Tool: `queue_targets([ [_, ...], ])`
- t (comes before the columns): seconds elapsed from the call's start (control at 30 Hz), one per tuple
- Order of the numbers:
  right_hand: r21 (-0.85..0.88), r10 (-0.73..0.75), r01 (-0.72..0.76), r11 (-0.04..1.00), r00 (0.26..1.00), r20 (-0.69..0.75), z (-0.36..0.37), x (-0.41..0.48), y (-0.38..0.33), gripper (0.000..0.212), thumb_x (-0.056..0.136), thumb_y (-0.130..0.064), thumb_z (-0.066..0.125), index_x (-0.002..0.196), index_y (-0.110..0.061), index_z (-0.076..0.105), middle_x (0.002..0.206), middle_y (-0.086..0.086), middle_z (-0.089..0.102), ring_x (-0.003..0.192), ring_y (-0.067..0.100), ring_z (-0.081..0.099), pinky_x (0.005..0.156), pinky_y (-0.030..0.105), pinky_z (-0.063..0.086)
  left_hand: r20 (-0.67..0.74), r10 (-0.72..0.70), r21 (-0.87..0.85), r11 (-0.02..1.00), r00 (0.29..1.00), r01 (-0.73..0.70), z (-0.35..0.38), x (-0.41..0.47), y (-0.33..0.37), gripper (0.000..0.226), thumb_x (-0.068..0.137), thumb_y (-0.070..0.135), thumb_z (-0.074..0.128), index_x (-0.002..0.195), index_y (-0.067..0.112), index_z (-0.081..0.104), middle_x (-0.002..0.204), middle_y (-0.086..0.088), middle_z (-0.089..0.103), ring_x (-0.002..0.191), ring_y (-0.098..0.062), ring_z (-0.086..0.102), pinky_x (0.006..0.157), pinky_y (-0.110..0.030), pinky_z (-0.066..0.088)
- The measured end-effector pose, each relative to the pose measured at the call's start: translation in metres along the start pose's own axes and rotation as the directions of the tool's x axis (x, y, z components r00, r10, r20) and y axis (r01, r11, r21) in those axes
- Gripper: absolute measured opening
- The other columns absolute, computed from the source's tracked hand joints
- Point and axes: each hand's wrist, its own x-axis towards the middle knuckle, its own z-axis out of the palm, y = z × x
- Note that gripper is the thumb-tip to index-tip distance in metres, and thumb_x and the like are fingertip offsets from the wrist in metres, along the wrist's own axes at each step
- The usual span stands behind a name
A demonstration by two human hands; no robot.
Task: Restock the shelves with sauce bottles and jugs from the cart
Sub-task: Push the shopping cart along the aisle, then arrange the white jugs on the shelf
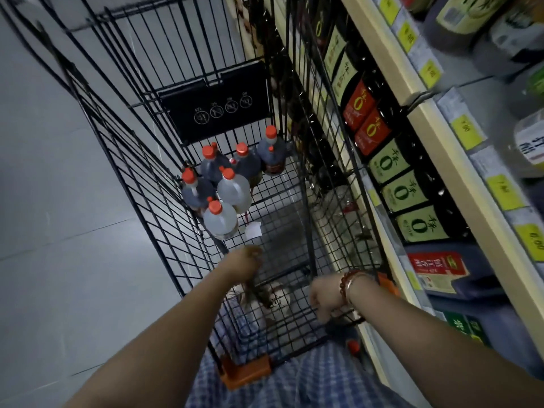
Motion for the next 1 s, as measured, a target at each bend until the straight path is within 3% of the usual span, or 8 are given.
queue_targets([
  [0.1, 0.286, -0.004, 0.106, 0.952, 0.942, -0.335, -0.051, 0.001, -0.026, 0.033, 0.088, -0.024, 0.059, 0.117, -0.008, 0.06, 0.118, 0.011, 0.062, 0.101, 0.023, 0.058, 0.081, 0.032, 0.049, -0.241, -0.195, -0.313, 0.943, 0.951, 0.114, -0.028, 0.013, -0.011, 0.04, 0.093, 0.02, 0.052, 0.132, 0.011, 0.048, 0.122, -0.017, 0.059, 0.095, -0.028, 0.059, 0.086, -0.036, 0.05],
  [0.23, 0.622, 0.129, 0.321, 0.715, 0.813, -0.568, -0.113, 0.021, -0.06, 0.026, 0.093, -0.016, 0.049, 0.112, -0.002, 0.061, 0.116, 0.015, 0.064, 0.094, 0.023, 0.059, 0.074, 0.026, 0.044, -0.271, -0.384, -0.55, 0.814, 0.883, 0.185, -0.052, 0.027, -0.025, 0.036, 0.09, 0.013, 0.055, 0.124, 0.002, 0.053, 0.116, -0.023, 0.06, 0.091, -0.031, 0.055, 0.081, -0.035, 0.049],
  [0.37, 0.722, 0.207, 0.316, 0.616, 0.819, -0.535, -0.147, 0.057, -0.081, 0.03, 0.095, -0.014, 0.043, 0.115, 0.0, 0.059, 0.117, 0.02, 0.062, 0.094, 0.028, 0.059, 0.071, 0.03, 0.045, -0.176, -0.405, -0.623, 0.752, 0.897, 0.217, -0.065, 0.039, -0.034, 0.042, 0.089, 0.009, 0.055, 0.131, 0.01, 0.052, 0.123, -0.021, 0.057, 0.086, -0.026, 0.054, 0.082, -0.04, 0.051],
  [0.47, 0.76, 0.218, 0.288, 0.583, 0.845, -0.488, -0.161, 0.089, -0.091, 0.028, 0.094, -0.013, 0.043, 0.115, -0.003, 0.059, 0.087, 0.013, 0.063, 0.07, 0.019, 0.053, 0.056, 0.025, 0.039, -0.102, -0.386, -0.69, 0.691, 0.917, 0.214, -0.073, 0.05, -0.037, 0.039, 0.089, 0.011, 0.056, 0.128, 0.016, 0.056, 0.126, -0.018, 0.057, 0.084, -0.021, 0.049, 0.075, -0.03, 0.044],
  [0.67, 0.801, 0.223, 0.268, 0.534, 0.87, -0.44, -0.191, 0.133, -0.107, 0.028, 0.089, -0.011, 0.054, 0.116, -0.008, 0.057, 0.116, 0.013, 0.061, 0.108, 0.028, 0.057, 0.094, 0.041, 0.048, 0.07, -0.364, -0.734, 0.612, 0.929, 0.295, -0.086, 0.076, -0.044, 0.032, 0.091, 0.008, 0.056, 0.122, 0.004, 0.056, 0.123, -0.016, 0.057, 0.101, -0.023, 0.05, 0.089, -0.033, 0.041],
  [0.77, 0.815, 0.24, 0.265, 0.516, 0.868, -0.435, -0.201, 0.144, -0.107, 0.026, 0.087, -0.01, 0.055, 0.112, -0.008, 0.055, 0.113, 0.013, 0.06, 0.108, 0.028, 0.057, 0.096, 0.043, 0.047, 0.102, -0.371, -0.779, 0.547, 0.923, 0.306, -0.091, 0.089, -0.039, 0.03, 0.09, 0.008, 0.057, 0.12, 0.004, 0.057, 0.125, -0.015, 0.057, 0.103, -0.023, 0.05, 0.086, -0.03, 0.039],
  [0.9, 0.847, 0.335, 0.212, 0.487, 0.85, -0.406, -0.203, 0.147, -0.102, 0.023, 0.083, -0.014, 0.059, 0.105, -0.006, 0.062, 0.112, 0.017, 0.064, 0.101, 0.031, 0.061, 0.093, 0.044, 0.05, 0.09, -0.441, -0.823, 0.472, 0.893, 0.316, -0.094, 0.101, -0.033, 0.036, 0.092, 0.014, 0.056, 0.125, 0.001, 0.052, 0.122, -0.014, 0.055, 0.121, -0.033, 0.047, 0.102, -0.038, 0.039],
  [1.0, 0.883, 0.413, 0.194, 0.428, 0.827, -0.382, -0.198, 0.144, -0.096, 0.023, 0.082, -0.015, 0.059, 0.102, -0.003, 0.064, 0.112, 0.02, 0.062, 0.101, 0.032, 0.061, 0.093, 0.044, 0.05, 0.036, -0.481, -0.817, 0.491, 0.876, 0.303, -0.097, 0.104, -0.034, 0.034, 0.09, 0.014, 0.058, 0.121, 0.0, 0.056, 0.105, -0.013, 0.062, 0.095, -0.028, 0.054, 0.086, -0.033, 0.045],
])
